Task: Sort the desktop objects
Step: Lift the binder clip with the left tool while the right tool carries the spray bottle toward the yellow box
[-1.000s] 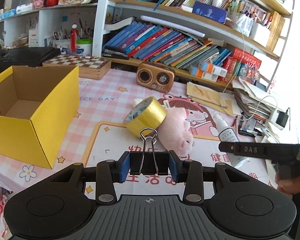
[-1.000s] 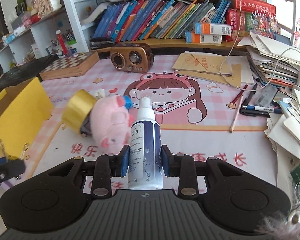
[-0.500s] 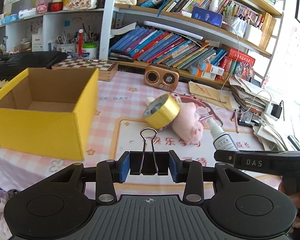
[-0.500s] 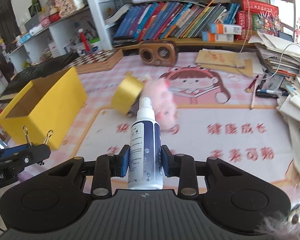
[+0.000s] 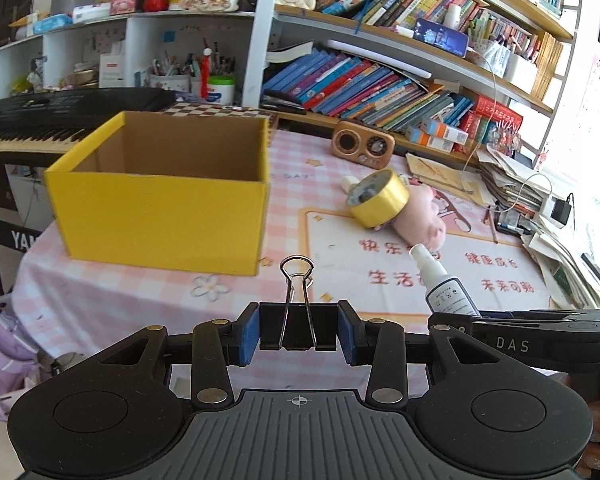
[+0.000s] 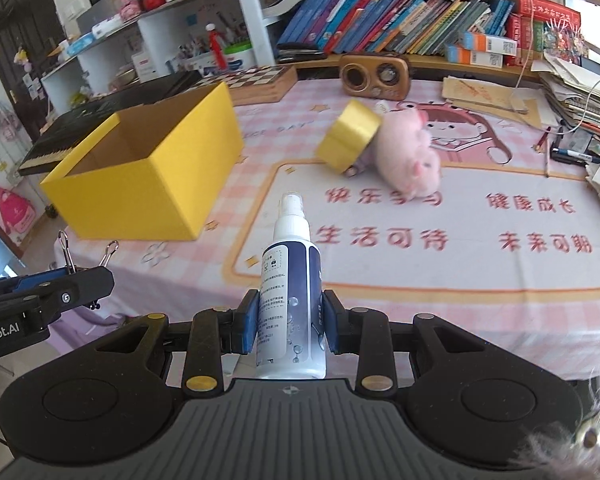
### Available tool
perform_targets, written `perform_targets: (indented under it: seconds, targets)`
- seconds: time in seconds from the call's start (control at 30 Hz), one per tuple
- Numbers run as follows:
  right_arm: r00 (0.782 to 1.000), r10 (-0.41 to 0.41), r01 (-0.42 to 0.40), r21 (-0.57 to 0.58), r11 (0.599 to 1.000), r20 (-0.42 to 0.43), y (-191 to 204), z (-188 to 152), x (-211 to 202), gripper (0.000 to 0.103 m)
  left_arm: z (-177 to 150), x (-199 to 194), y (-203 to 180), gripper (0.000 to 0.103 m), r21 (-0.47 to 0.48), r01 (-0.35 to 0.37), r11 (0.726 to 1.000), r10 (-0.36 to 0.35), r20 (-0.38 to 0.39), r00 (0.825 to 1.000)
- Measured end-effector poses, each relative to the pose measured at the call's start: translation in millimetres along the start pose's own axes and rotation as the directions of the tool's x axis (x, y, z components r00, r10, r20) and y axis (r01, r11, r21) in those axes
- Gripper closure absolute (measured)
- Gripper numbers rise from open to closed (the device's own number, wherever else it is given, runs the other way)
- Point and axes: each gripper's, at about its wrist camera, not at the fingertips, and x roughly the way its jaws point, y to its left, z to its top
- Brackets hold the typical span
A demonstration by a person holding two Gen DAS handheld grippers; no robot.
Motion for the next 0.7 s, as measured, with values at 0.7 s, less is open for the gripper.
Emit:
perform_targets:
  seconds: [0.7]
  targets:
    - [0.999, 0.039, -0.039, -0.071, 0.997, -0.005, 80.9, -25.9, -10.7, 0.073, -24.1, -51.0, 61.6, 0.065, -0.043, -0.025, 0.999, 0.027, 0.045, 0.999]
